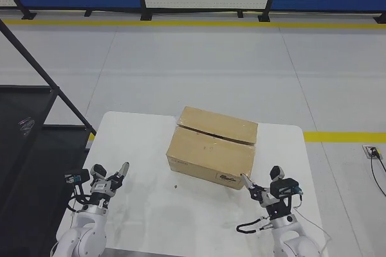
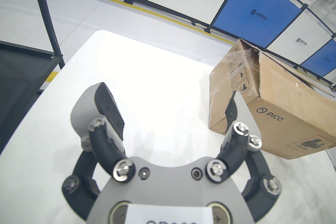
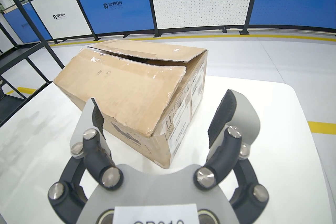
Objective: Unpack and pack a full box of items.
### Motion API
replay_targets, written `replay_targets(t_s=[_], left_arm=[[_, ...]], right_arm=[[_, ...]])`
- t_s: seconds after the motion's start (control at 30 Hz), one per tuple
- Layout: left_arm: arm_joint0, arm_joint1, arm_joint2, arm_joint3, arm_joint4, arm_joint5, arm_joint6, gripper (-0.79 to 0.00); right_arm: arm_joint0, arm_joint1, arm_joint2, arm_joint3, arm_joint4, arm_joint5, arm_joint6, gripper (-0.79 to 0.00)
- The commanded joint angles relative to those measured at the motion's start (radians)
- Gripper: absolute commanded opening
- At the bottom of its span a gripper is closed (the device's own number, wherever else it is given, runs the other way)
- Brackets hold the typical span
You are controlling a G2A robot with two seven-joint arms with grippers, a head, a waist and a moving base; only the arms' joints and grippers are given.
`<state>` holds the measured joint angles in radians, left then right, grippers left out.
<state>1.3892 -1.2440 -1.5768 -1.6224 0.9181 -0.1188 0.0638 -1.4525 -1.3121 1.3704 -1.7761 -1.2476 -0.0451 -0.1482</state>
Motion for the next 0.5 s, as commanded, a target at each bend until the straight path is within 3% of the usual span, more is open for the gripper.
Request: replay_targets(t_s=[0.0,0.17,0.3,0.47], left_arm=[[0.000,0.000,0.000,0.000,0.000,0.000,0.000,0.000],[0.000,0.000,0.000,0.000,0.000,0.000,0.000,0.000],[0.000,0.000,0.000,0.000,0.000,0.000,0.000,0.000],[0.000,0.000,0.000,0.000,0.000,0.000,0.000,0.000]], right_arm=[[0.000,0.000,0.000,0.000,0.000,0.000,0.000,0.000],[0.016,-0.006,0.020,-0.024,0.122,0.021,-0.001,0.000],[0.092,-0.015,0.033,0.015,0.251,0.051,0.038,0.000],[0.214,-0.021,0.060,0.119,0.440,0.009,0.132,0.000]])
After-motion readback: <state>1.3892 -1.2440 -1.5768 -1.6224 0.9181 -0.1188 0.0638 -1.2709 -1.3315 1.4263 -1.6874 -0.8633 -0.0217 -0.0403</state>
